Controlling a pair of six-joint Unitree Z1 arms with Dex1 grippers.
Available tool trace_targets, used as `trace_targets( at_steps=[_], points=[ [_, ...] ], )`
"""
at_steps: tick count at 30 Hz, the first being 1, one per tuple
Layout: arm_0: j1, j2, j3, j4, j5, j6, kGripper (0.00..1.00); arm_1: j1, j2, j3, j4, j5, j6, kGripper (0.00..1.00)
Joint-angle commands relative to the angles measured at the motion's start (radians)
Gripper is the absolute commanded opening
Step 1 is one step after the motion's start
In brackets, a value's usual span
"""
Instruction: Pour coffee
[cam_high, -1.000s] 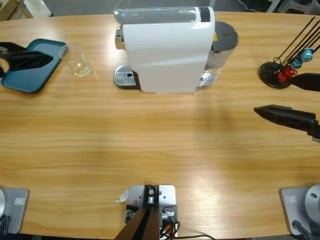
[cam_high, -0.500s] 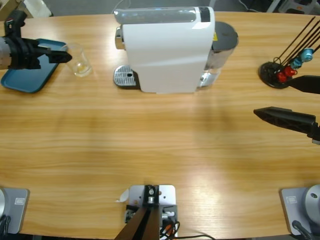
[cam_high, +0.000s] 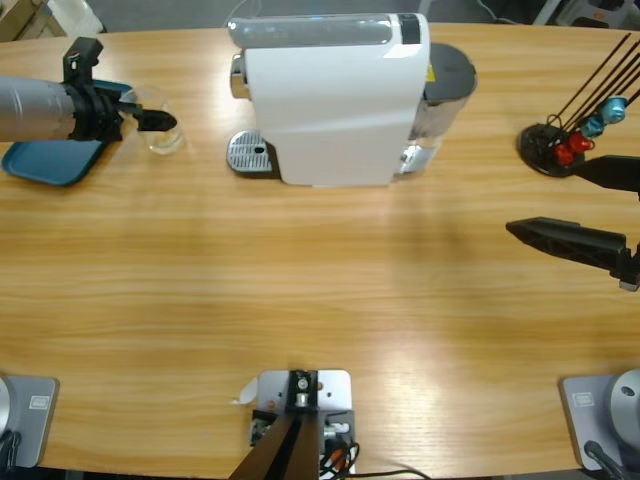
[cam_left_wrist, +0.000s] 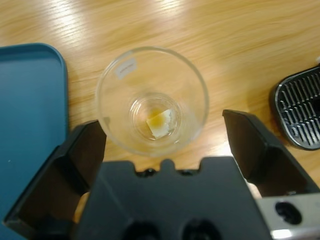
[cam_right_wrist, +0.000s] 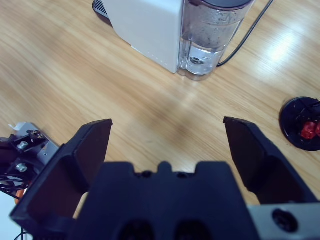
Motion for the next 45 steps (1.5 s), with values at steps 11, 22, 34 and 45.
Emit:
trace_targets(
  at_steps=[11, 22, 34, 45],
  points=[
    [0.037, 0.131, -0.014, -0.075, -0.041, 0.006, 0.936, -0.011, 0.017, 0.043, -0.020, 0.010, 0.006, 1.000],
    [0.045, 0.158, -0.017, -0.093, -0.066, 0.011, 0.424, -0.011, 0.024, 0.043, -0.024, 0.009, 0.004, 1.000],
    [-0.132, -0.007, -0.015, 0.056, -0.095, 0.104, 0.428, -0.011, 0.021, 0.048, -0.035, 0.005, 0.004, 1.000],
    [-0.196, -0.027, -0.175, 0.229, -0.086, 0.194, 0.430, -0.011, 0.004, 0.057, -0.042, 0.013, 0.004, 1.000]
  ],
)
